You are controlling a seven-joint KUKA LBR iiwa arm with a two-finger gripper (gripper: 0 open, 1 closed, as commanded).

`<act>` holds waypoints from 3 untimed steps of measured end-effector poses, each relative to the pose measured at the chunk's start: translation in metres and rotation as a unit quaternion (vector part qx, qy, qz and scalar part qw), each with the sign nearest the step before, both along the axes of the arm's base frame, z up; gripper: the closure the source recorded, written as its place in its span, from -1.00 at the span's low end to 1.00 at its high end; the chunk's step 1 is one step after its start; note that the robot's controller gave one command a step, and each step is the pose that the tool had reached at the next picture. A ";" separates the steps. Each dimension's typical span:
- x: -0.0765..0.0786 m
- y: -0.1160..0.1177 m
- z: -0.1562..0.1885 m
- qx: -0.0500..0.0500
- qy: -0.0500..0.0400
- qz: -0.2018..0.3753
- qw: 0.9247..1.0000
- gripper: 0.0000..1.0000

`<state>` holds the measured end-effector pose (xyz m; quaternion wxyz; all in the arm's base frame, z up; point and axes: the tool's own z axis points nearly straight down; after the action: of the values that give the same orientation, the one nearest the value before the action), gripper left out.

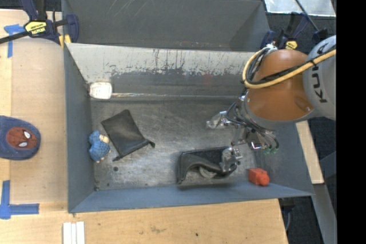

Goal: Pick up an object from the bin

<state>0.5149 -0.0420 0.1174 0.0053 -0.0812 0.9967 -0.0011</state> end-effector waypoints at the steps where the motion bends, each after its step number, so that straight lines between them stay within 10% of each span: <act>1: 0.000 0.004 -0.004 -0.001 -0.004 0.034 0.999 -1.00; 2: 0.000 0.006 -0.004 -0.001 -0.004 0.063 0.998 -1.00; 3: -0.016 0.056 0.059 0.000 0.001 0.174 0.985 -1.00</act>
Offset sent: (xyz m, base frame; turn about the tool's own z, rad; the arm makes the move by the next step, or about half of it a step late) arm -0.0231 0.0350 -0.0474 -0.2108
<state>0.4990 0.0142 0.1766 0.0042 -0.2535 0.9673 -0.0002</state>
